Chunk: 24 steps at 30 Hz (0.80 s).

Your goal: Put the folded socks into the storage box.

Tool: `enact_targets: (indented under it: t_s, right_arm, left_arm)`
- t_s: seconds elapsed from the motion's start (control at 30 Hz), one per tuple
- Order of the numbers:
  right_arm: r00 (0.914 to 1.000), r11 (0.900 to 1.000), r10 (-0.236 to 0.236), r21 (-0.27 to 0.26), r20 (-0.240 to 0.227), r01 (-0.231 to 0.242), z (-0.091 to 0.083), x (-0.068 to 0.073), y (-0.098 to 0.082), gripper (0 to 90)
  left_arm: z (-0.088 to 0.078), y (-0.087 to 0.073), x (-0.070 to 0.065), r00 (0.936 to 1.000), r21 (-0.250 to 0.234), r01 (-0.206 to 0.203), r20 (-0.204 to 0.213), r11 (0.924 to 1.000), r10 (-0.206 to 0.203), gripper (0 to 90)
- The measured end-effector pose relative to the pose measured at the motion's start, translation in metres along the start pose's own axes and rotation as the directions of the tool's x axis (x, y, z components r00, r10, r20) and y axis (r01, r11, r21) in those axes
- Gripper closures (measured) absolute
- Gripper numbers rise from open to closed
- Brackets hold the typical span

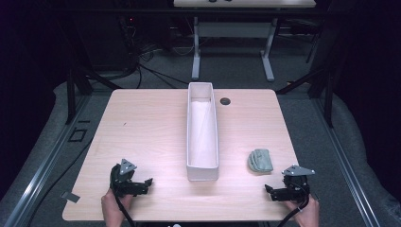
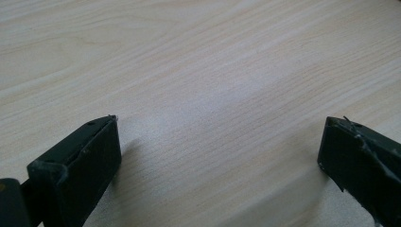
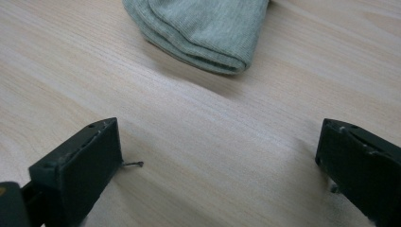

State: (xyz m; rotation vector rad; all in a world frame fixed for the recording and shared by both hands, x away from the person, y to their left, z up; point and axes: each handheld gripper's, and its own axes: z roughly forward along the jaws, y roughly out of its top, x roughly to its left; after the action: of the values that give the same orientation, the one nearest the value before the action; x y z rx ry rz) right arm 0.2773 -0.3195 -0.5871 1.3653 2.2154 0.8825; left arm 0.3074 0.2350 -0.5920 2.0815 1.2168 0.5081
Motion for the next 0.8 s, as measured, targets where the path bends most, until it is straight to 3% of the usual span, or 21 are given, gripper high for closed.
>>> enact_targets:
  t_s: [0.8]
  right_arm:
    - [0.9999,1.0,0.014,0.028,-0.01,-0.014,0.0006,-0.0019,0.0041,0.4]
  left_arm:
    - [-0.0001,0.0001,0.0004,1.0,0.001,0.0,-0.001,1.0,0.0,0.1]
